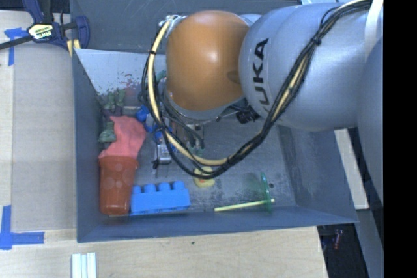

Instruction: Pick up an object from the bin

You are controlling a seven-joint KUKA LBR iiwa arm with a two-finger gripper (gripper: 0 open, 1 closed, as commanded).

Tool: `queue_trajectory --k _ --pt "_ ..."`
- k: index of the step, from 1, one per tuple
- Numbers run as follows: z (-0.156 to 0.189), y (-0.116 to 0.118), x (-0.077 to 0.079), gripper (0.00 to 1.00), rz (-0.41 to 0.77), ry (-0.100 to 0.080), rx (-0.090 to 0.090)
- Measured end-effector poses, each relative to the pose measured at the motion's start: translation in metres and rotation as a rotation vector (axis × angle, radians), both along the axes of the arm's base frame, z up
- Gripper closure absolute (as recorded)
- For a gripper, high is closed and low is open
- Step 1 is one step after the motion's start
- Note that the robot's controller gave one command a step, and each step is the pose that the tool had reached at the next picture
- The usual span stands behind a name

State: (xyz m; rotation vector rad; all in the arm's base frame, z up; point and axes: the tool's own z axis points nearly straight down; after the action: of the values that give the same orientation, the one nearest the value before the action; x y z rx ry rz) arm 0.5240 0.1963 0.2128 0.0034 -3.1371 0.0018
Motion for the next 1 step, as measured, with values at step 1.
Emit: queue_trajectory --k 1 --pt "0.0035 -0.0002 0.0015 0.00 -0.001 -0.006 0.002"
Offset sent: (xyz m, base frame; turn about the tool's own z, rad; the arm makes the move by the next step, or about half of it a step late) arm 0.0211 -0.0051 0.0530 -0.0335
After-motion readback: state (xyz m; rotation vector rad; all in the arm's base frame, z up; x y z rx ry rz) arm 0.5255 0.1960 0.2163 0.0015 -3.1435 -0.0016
